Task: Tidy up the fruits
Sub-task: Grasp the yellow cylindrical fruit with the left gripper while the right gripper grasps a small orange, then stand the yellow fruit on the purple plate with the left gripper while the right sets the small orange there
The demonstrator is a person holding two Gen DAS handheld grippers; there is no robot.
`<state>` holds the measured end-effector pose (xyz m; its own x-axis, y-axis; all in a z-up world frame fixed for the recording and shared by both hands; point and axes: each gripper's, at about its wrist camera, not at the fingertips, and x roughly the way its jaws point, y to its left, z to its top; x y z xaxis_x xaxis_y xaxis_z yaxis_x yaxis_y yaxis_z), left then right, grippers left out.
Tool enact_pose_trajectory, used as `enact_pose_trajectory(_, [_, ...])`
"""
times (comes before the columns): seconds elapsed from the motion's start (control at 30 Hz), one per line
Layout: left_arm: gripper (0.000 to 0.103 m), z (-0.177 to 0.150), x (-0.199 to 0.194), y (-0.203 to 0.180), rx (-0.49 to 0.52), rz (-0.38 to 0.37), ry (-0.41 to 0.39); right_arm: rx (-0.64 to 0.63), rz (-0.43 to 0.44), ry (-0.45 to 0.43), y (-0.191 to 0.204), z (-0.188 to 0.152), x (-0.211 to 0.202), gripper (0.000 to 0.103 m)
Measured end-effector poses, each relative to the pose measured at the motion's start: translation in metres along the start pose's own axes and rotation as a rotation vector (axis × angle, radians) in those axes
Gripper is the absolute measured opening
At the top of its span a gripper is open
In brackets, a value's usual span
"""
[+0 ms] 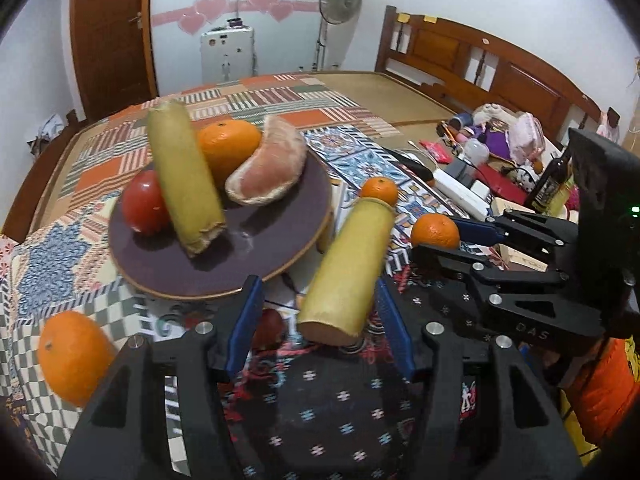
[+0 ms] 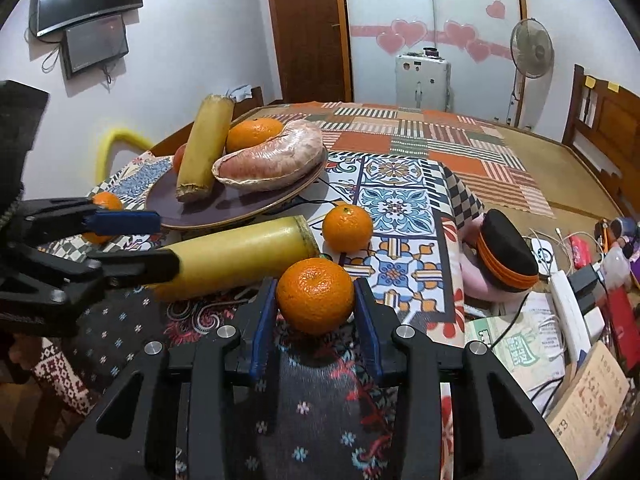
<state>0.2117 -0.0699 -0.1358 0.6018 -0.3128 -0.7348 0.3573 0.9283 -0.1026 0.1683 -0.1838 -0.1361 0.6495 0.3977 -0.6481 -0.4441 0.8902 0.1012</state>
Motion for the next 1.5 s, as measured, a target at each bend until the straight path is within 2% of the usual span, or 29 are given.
enact_pose_trajectory(0.27, [0.056, 0.008, 0.018, -0.018, 0.059, -0.021, 0.020, 0.028, 0.014, -0.010, -0.007, -0.005, -0.006, 0.035])
enact_pose_trajectory(0.37, [0.049, 0.010, 0.027, -0.018, 0.040, -0.045, 0.041, 0.034, 0.020, -0.017, -0.008, -0.004, -0.007, 0.035])
enact_pose_trajectory(0.43, [0.038, 0.009, 0.036, -0.018, 0.023, -0.066, 0.080, 0.036, 0.022, -0.021, -0.009, -0.004, -0.008, 0.035])
enact_pose_trajectory(0.47, [0.038, 0.008, 0.037, -0.017, 0.015, -0.079, 0.081, 0.037, 0.023, -0.024, -0.010, -0.004, -0.009, 0.035])
enact_pose_trajectory(0.63, [0.038, 0.002, 0.029, -0.023, 0.041, -0.054, 0.072, 0.037, 0.025, -0.031, -0.012, -0.006, -0.013, 0.035])
enact_pose_trajectory(0.8, [0.038, -0.011, 0.013, -0.025, 0.045, -0.057, 0.097, 0.026, 0.005, -0.039, -0.012, -0.008, -0.018, 0.035])
enact_pose_trajectory(0.93, [0.038, -0.016, 0.006, -0.035, 0.118, -0.018, 0.117, 0.027, 0.003, -0.043, -0.015, -0.010, -0.021, 0.035])
enact_pose_trajectory(1.17, [0.042, 0.003, 0.024, -0.045, 0.178, -0.030, 0.181, 0.046, 0.004, -0.058, -0.020, -0.011, -0.027, 0.035])
enact_pose_trajectory(1.33, [0.042, 0.019, 0.038, -0.049, 0.178, -0.040, 0.193, 0.054, 0.000, -0.060, -0.025, -0.013, -0.029, 0.035])
enact_pose_trajectory(1.5, [0.042, 0.033, 0.051, -0.047, 0.137, -0.054, 0.196, 0.055, -0.003, -0.059, -0.029, -0.013, -0.029, 0.035])
